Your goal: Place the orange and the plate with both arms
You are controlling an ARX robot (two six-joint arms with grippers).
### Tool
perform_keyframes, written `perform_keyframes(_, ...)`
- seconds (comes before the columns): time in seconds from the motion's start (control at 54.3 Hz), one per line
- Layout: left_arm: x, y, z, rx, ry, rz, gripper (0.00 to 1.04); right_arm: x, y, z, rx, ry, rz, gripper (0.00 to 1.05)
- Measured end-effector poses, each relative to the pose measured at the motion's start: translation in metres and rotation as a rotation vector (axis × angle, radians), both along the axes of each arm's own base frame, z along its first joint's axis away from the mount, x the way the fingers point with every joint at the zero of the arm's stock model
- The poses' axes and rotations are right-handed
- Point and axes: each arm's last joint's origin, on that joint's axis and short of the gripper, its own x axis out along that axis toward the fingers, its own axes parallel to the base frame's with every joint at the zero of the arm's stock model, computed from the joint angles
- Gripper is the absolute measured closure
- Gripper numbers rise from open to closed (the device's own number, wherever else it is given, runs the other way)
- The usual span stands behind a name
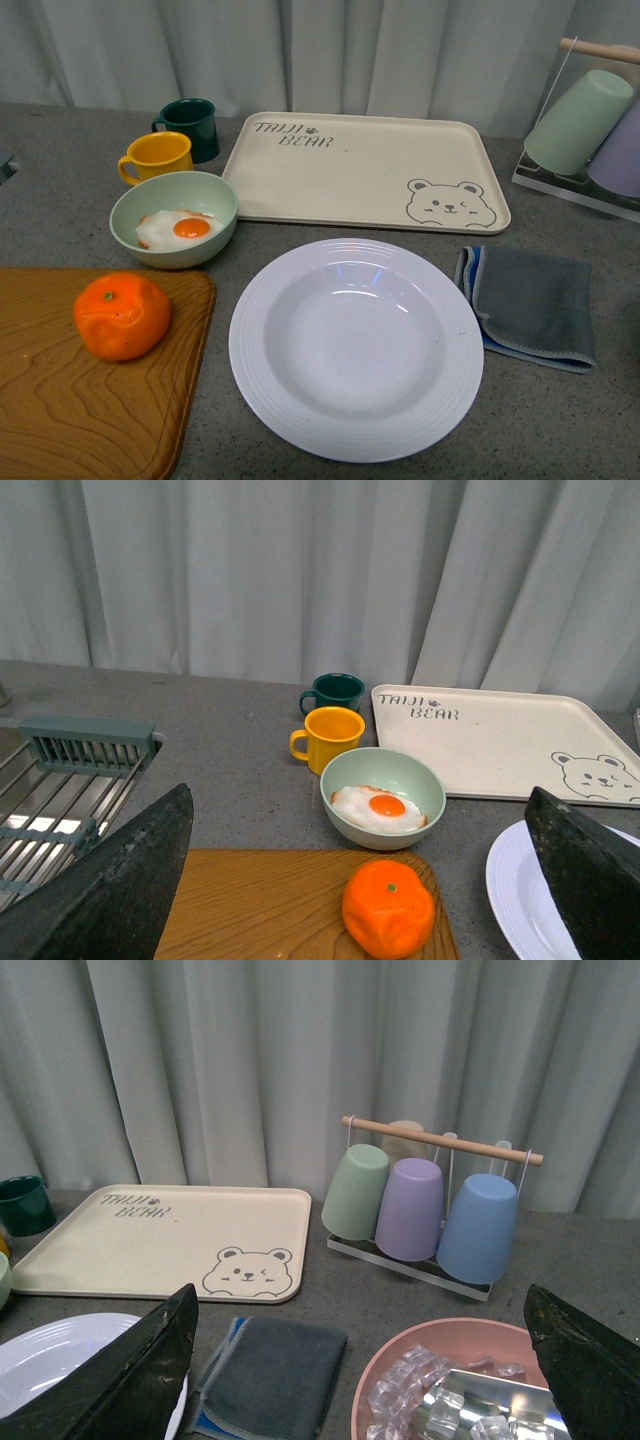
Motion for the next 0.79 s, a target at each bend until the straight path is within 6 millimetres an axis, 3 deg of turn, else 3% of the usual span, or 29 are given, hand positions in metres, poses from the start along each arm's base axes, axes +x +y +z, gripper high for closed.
perform_keyframes(0.791,0.0,0.0,0.0,0.0,0.0,0.0,0.07,0.0,0.0,0.0,0.0,0.0,0.0,0.09)
